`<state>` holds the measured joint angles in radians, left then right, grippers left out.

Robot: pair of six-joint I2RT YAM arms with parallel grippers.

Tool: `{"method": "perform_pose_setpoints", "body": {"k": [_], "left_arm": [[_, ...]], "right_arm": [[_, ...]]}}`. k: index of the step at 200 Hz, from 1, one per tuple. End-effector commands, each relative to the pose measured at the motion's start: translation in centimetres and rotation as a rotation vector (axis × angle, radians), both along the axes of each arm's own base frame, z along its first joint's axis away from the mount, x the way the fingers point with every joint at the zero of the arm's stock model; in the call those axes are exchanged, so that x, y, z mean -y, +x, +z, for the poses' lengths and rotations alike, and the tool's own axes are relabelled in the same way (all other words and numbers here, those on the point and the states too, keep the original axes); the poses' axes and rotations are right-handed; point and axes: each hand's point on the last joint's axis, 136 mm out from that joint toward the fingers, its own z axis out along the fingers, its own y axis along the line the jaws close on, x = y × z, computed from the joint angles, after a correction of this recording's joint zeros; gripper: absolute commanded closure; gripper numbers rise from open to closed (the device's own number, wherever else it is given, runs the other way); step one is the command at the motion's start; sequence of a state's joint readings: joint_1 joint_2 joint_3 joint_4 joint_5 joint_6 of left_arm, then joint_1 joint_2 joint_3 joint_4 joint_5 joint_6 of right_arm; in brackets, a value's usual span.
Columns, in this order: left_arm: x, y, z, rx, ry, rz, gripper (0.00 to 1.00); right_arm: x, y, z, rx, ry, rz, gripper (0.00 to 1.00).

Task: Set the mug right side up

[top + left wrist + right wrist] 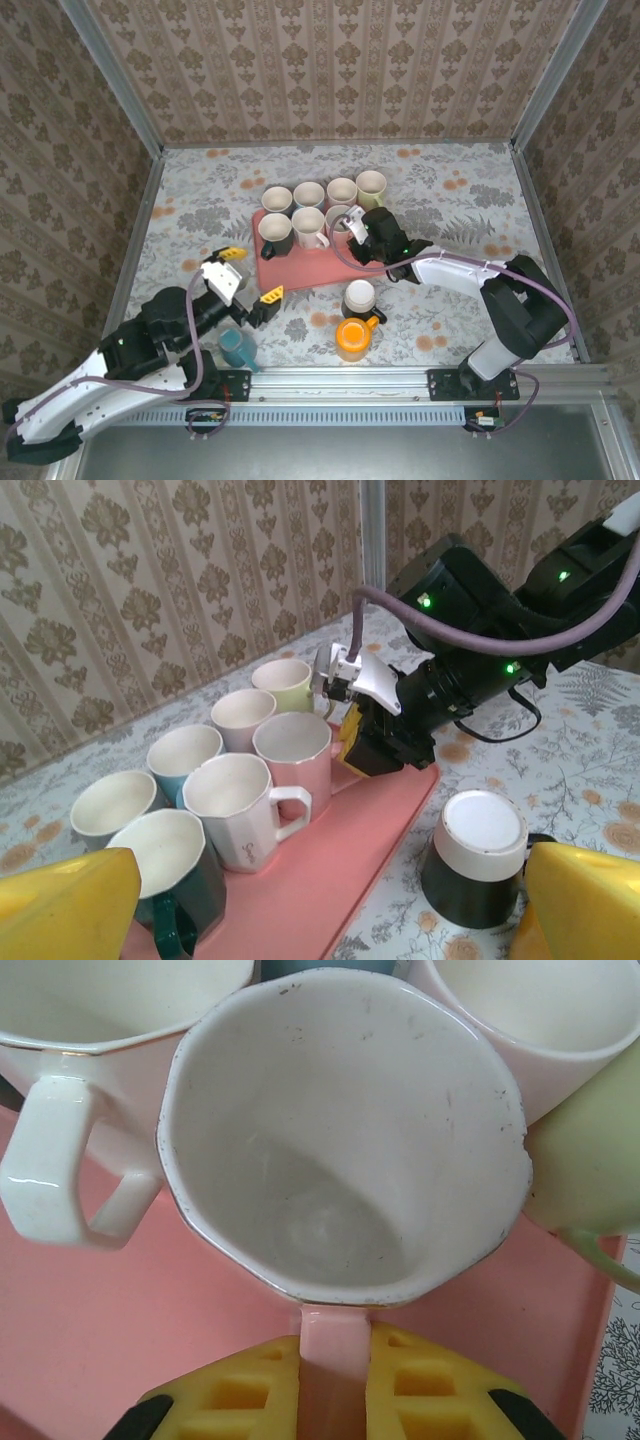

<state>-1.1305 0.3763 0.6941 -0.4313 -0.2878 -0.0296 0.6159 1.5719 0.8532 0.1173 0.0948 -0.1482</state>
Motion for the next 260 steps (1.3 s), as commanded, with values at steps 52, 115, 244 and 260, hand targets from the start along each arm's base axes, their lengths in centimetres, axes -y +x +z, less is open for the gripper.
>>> {"method": "perform_pose_setpoints", "body": {"k": [52, 115, 244, 260], "left_arm": [[-6.1, 3.0, -3.0, -0.38, 0.166, 0.518, 0.0], [-11.4, -2.9, -7.8, -0.989, 0.116, 1.001, 0.0], [-9.7, -6.8, -17.9, -1.402, 0.117, 1.183, 0.0], [-9.5, -6.7, -18.7, -1.42, 0.095, 1.185, 0.0]], "right_arm": [[1.4, -1.9, 9.1, 0.112, 0.145, -0.042, 0.26], [5.1, -5.1, 13.9, 0.085, 0.266, -0.3, 0.28], [5.8, -9.8, 14.0, 0.08, 0.315, -0.242, 0.26], [5.6, -9.8, 13.8, 0.071, 0.312, -0.236, 0.26]]}}
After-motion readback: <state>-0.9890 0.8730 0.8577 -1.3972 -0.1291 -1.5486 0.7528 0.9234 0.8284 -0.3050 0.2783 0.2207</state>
